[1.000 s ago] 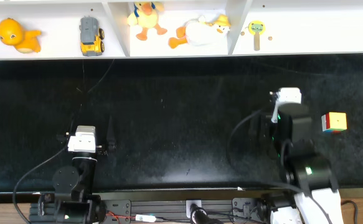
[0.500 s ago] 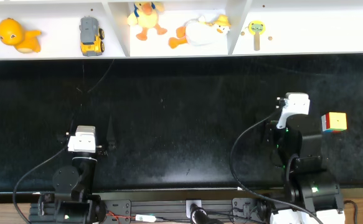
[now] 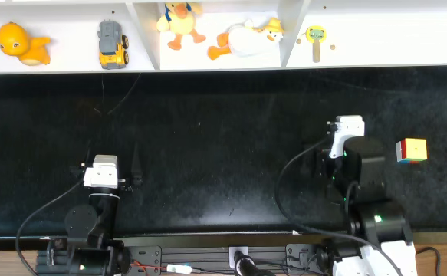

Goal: Store Toys

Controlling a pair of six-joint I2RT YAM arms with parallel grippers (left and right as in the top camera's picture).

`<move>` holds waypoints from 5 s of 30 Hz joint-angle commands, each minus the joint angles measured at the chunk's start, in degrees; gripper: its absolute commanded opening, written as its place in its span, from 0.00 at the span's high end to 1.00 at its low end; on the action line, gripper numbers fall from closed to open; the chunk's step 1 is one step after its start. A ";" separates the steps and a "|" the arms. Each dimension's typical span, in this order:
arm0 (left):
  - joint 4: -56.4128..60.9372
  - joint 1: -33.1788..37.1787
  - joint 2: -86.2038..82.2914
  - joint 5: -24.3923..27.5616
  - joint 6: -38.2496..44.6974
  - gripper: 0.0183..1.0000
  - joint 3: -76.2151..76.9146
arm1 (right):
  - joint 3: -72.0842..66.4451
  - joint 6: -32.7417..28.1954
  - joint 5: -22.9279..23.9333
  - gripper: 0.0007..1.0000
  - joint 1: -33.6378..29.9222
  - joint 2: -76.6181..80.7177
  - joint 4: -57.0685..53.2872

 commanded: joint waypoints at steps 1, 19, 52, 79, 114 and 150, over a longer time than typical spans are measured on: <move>-0.11 0.35 -0.68 0.59 -0.44 0.00 -0.15 | 0.13 -15.13 0.96 0.00 -4.90 5.38 0.68; -0.11 0.35 -0.68 0.59 -0.44 0.00 -0.15 | 1.03 -36.81 -21.46 0.02 -50.34 9.09 2.32; -0.11 0.35 -0.68 0.59 -0.44 0.00 -0.15 | 15.56 -44.35 -20.35 0.00 -60.85 37.55 7.10; -0.11 0.35 -0.68 0.59 -0.44 0.00 -0.15 | 15.63 -43.67 -18.36 0.21 -56.19 44.96 8.13; -0.11 0.35 -0.68 0.59 -0.44 0.00 -0.15 | 26.32 -27.54 -11.58 0.59 -40.65 38.95 4.70; -0.11 0.35 -0.68 0.59 -0.44 0.00 -0.15 | 58.47 -18.51 -12.22 0.57 -28.41 64.13 -0.48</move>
